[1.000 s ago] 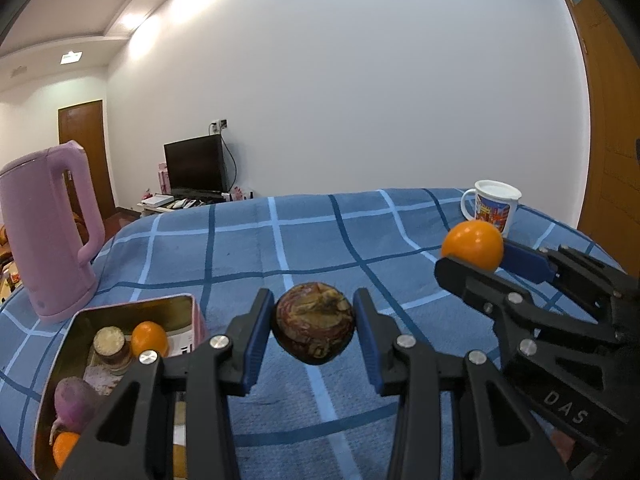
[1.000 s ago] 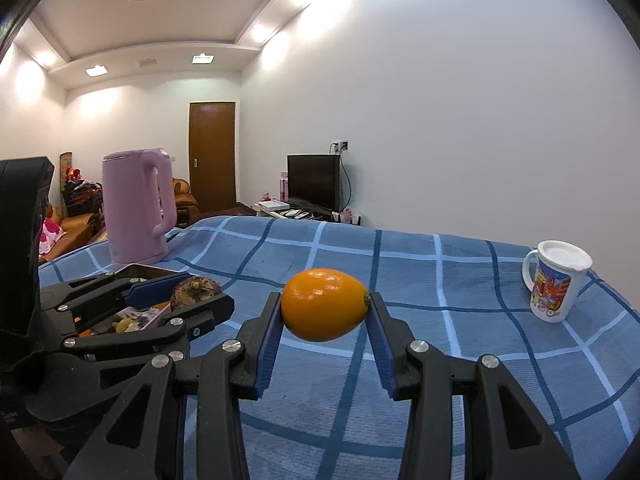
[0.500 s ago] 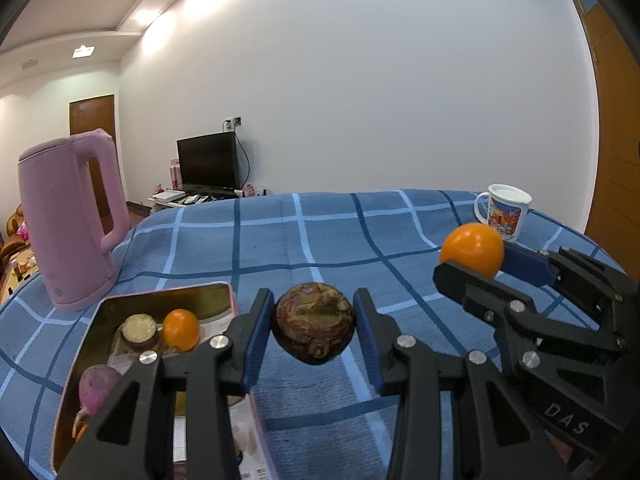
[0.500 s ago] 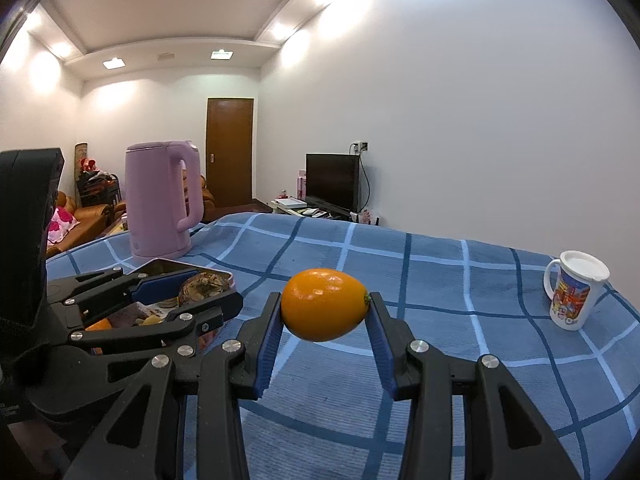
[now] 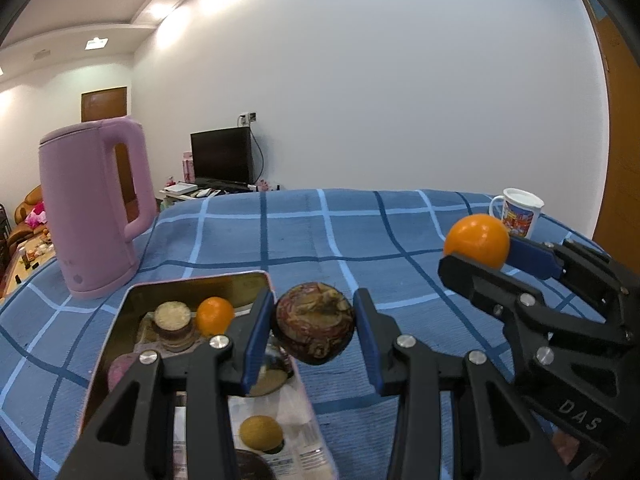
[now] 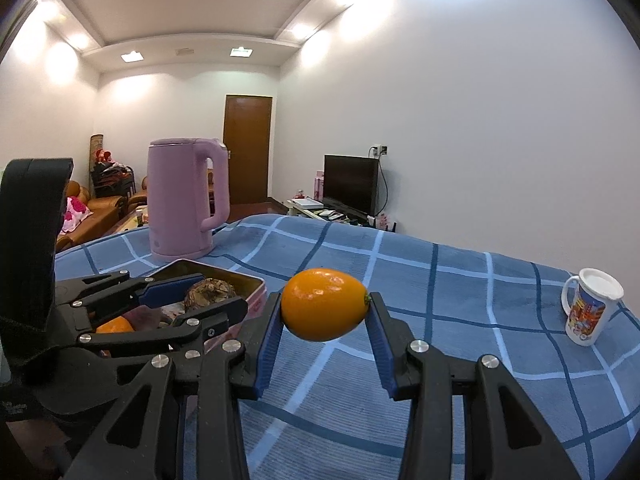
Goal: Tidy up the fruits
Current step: 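Carry the mangosteen and kumquat toward the tin tray with both grippers, then lower the mangosteen into the tin tray with the left gripper while the right releases the kumquat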
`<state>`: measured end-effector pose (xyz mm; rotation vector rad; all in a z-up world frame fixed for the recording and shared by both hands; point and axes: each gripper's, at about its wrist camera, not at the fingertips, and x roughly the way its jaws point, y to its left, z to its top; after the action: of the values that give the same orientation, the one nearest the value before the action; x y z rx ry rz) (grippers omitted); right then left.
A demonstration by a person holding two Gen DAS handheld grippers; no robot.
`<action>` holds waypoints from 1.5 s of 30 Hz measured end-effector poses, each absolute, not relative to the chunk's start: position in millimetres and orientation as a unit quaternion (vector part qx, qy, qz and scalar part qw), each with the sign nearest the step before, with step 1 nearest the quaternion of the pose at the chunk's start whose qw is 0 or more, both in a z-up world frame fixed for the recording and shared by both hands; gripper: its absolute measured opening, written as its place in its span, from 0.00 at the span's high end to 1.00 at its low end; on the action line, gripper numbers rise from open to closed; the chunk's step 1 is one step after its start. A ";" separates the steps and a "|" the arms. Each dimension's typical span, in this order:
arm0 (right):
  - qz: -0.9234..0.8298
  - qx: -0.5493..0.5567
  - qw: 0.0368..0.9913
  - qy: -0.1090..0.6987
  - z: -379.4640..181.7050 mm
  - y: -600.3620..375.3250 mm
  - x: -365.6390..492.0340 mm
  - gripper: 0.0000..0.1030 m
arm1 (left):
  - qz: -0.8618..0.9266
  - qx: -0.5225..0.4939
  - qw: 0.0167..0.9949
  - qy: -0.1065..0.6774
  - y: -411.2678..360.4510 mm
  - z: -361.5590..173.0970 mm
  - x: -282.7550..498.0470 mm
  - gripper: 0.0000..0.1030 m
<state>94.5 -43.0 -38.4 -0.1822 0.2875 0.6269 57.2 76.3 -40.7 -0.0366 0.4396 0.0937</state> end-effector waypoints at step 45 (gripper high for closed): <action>0.374 -0.137 0.907 0.136 -36.4 34.3 78.3 0.58 | 0.120 -0.035 0.966 0.225 150.5 -39.0 34.6 0.59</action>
<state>78.3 34.3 -36.4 -0.2833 0.2812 0.7730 34.6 150.5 -39.0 -0.0701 0.4552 0.2434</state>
